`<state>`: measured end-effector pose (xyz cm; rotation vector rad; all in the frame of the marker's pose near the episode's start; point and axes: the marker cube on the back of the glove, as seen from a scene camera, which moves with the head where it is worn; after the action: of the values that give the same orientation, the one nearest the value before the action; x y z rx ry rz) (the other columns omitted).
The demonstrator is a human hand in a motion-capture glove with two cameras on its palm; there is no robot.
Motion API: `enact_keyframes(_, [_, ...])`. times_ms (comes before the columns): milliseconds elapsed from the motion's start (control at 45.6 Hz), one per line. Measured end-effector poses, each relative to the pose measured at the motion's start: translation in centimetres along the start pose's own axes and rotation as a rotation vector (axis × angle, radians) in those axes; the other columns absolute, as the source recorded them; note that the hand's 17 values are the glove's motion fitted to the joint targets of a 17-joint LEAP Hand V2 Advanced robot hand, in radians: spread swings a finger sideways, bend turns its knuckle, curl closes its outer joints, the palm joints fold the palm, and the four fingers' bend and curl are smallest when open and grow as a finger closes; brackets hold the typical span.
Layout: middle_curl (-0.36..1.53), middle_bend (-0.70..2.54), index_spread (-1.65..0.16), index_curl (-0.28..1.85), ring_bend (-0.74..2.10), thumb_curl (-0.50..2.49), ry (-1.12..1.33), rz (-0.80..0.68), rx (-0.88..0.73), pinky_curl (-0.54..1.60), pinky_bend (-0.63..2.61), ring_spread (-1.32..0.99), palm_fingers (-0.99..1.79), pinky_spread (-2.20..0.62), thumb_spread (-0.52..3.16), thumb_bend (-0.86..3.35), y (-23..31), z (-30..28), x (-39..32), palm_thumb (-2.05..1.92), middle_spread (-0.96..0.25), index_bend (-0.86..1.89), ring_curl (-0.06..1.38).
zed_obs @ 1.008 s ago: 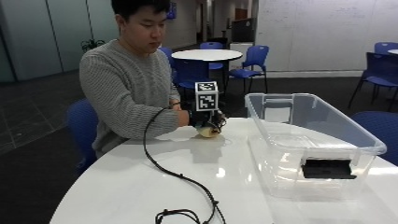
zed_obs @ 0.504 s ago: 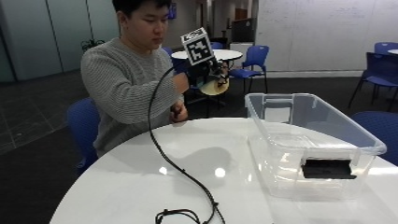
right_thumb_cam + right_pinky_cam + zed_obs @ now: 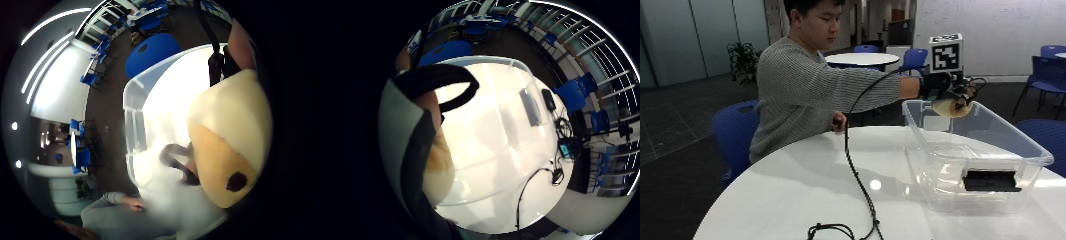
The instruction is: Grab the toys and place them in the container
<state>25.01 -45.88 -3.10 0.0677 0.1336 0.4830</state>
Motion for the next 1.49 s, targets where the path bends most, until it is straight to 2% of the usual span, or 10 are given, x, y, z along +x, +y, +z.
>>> enact_keyframes(219, [0.68,0.67,-0.37,0.88,0.93,0.96,-0.008,0.047,-0.111,0.51,1.19,-0.61,0.51,-0.39,0.56,0.06,-1.6,2.7,0.5,0.57,-0.33,0.61,0.71])
enact_keyframes(307, [0.66,0.6,-0.37,0.86,0.89,0.91,-0.016,0.061,-0.241,0.54,1.24,-0.54,0.18,-0.33,0.76,-0.02,-1.2,4.8,0.8,0.42,-0.3,0.41,0.71])
enact_keyframes(351, [0.6,0.42,-0.38,0.82,0.72,0.79,-0.019,0.043,-0.293,0.55,1.26,-0.45,-0.24,-0.22,0.87,-0.15,-0.8,5.8,1.0,0.16,-0.27,0.37,0.68])
enact_keyframes(438, [0.53,0.29,-0.39,0.72,0.44,0.69,-0.039,0.028,-0.33,0.49,1.16,-0.32,-0.42,-0.11,0.92,-0.13,-0.3,7.0,1.0,-0.04,-0.22,0.23,0.58])
enact_keyframes(570, [0.47,0.16,-0.4,0.6,0.24,0.57,-0.072,0.013,-0.321,0.43,1.01,-0.21,-0.32,-0.02,0.97,-0.11,0.2,7.1,1.0,-0.13,-0.18,0.11,0.49])
enact_keyframes(789, [0.4,0.12,-0.38,0.48,0.16,0.42,-0.125,-0.015,-0.274,0.37,0.9,-0.12,-0.25,0.05,0.99,-0.11,3.8,3.2,1.8,-0.14,-0.15,0.1,0.43])
enact_keyframes(965, [0.35,0.12,-0.37,0.42,0.15,0.33,-0.204,-0.04,-0.142,0.36,0.87,-0.08,-0.23,0.07,1.0,-0.12,11.2,-3.9,7.1,-0.17,-0.14,0.13,0.4])
enact_keyframes(1118, [0.33,0.14,-0.38,0.4,0.15,0.26,-0.12,-0.069,-0.033,0.34,0.82,-0.07,-0.18,0.08,1.03,-0.12,20.1,-8.2,12.6,-0.17,-0.14,0.16,0.37])
enact_keyframes(1315, [0.3,0.14,-0.38,0.38,0.16,0.2,-0.025,0.006,0.008,0.33,0.79,-0.06,-0.15,0.08,1.06,-0.11,25.7,-9.4,16.7,-0.16,-0.14,0.16,0.35])
enact_keyframes(1491, [0.29,0.14,-0.38,0.37,0.16,0.16,-0.029,-0.085,0.016,0.33,0.78,-0.06,-0.14,0.08,1.08,-0.1,30.9,-7.6,15.9,-0.15,-0.15,0.17,0.33])
